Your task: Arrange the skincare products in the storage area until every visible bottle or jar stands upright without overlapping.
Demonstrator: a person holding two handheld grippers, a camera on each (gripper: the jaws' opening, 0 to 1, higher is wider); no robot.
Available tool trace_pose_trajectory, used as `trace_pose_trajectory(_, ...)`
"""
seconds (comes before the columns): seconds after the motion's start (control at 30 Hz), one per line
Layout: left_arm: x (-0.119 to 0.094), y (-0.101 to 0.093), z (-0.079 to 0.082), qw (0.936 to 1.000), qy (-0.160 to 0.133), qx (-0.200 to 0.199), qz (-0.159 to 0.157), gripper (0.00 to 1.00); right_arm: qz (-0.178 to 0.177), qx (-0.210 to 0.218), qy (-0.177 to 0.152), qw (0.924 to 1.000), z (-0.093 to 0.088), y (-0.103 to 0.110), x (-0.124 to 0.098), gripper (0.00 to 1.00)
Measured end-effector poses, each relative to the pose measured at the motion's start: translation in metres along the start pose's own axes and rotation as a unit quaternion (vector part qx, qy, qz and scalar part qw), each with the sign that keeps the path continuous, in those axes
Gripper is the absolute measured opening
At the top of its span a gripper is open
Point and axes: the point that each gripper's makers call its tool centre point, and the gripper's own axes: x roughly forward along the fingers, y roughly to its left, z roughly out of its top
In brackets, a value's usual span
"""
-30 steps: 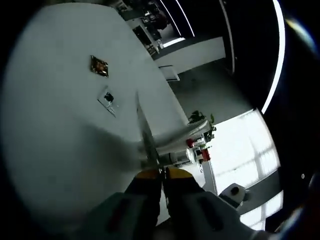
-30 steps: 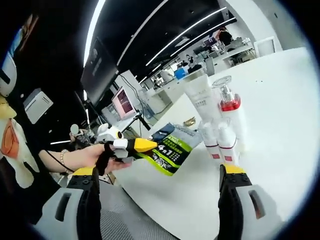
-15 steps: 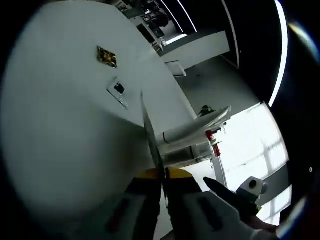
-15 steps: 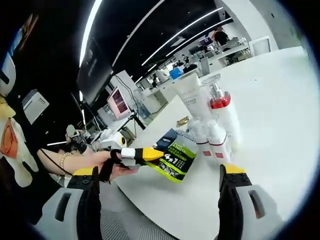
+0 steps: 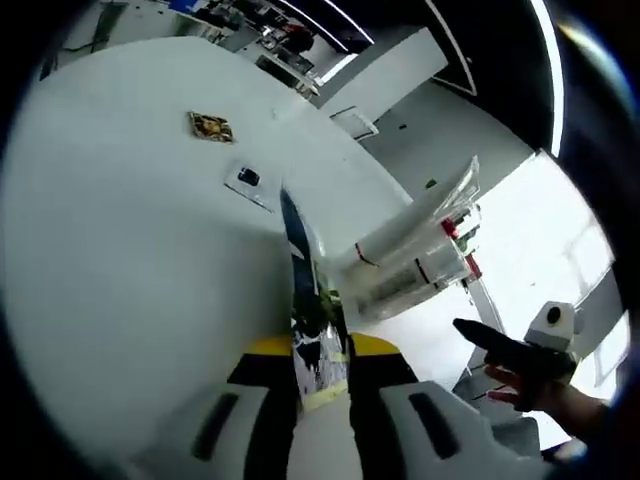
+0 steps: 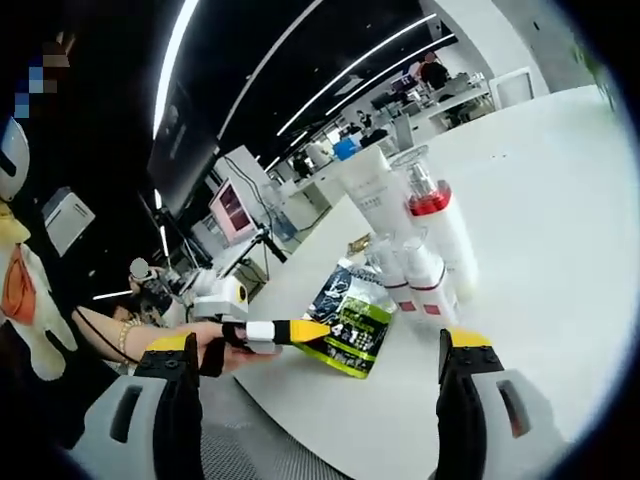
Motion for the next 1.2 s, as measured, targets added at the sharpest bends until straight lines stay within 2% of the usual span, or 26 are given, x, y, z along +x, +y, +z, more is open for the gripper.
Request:
trace_pose_trajectory(0.13,0.0,0.005,-0.004,0.9983,0.019,0.052,0.02,0.22,0.001,0.0,0.0,1.0,0.0,0.002,0.001,1.0)
trace_pose_trajectory(0.17,0.0,0.004,-0.005,0.9962,0.026,0.079,0.024,0.24,0.001,0.0,0.0,1.0,0.001,0.002,0.001,1.0)
trace_pose_trajectory(0.23,0.0,0.007,-0.005,0.9928,0.033,0.11,0.035,0.3,0.001,0.0,0.0,1.0,0.001,0.002,0.001,1.0)
trace_pose_trajectory(0.4,-0.002,0.01,-0.01,0.982,0.059,0.169,0.059,0.32,0.001,0.001,0.0,1.0,0.0,-0.001,0.0,1.0)
trace_pose_trajectory(0.47,-0.002,0.013,-0.008,0.978,0.06,0.189,0.065,0.34,0.001,0.002,-0.001,1.0,0.001,-0.001,0.0,1.0)
trace_pose_trajectory(0.53,-0.001,0.013,-0.008,0.9772,0.06,0.192,0.067,0.36,0.001,0.002,-0.002,1.0,0.001,0.0,0.0,1.0)
trace_pose_trajectory(0.63,0.0,0.015,-0.01,0.9728,0.065,0.21,0.073,0.36,0.001,0.003,-0.002,1.0,0.0,0.0,-0.001,1.0)
trace_pose_trajectory(0.73,-0.001,0.019,-0.008,0.9577,0.075,0.264,0.085,0.37,-0.001,0.005,-0.002,1.0,-0.001,-0.001,-0.001,1.0)
trace_pose_trajectory(0.8,0.0,0.017,-0.005,0.9428,0.076,0.314,0.083,0.41,-0.001,0.007,-0.002,1.0,-0.001,-0.001,-0.001,1.0)
trace_pose_trajectory(0.83,0.001,0.014,-0.003,0.9313,0.075,0.348,0.078,0.42,-0.001,0.008,-0.002,1.0,-0.001,-0.001,-0.001,1.0)
trace_pose_trajectory(0.87,0.002,0.013,-0.002,0.9242,0.076,0.367,0.074,0.43,-0.001,0.009,-0.001,1.0,-0.002,-0.001,-0.001,1.0)
trace_pose_trajectory(0.9,0.004,0.01,0.0,0.9133,0.078,0.394,0.065,0.45,-0.002,0.009,-0.001,1.0,-0.002,-0.001,-0.001,1.0)
trace_pose_trajectory(1.0,0.011,0.004,0.007,0.8923,0.078,0.442,0.051,0.5,-0.002,0.01,-0.001,0.9999,-0.002,-0.002,-0.001,1.0)
trace_pose_trajectory(1.1,0.021,0.0,0.013,0.8943,0.084,0.438,0.033,0.56,-0.002,0.011,-0.001,0.9999,-0.003,-0.004,-0.001,1.0)
trace_pose_trajectory(1.2,0.033,0.008,0.019,0.8904,0.104,0.442,0.034,0.63,-0.003,0.012,-0.001,0.9999,-0.003,-0.005,-0.001,1.0)
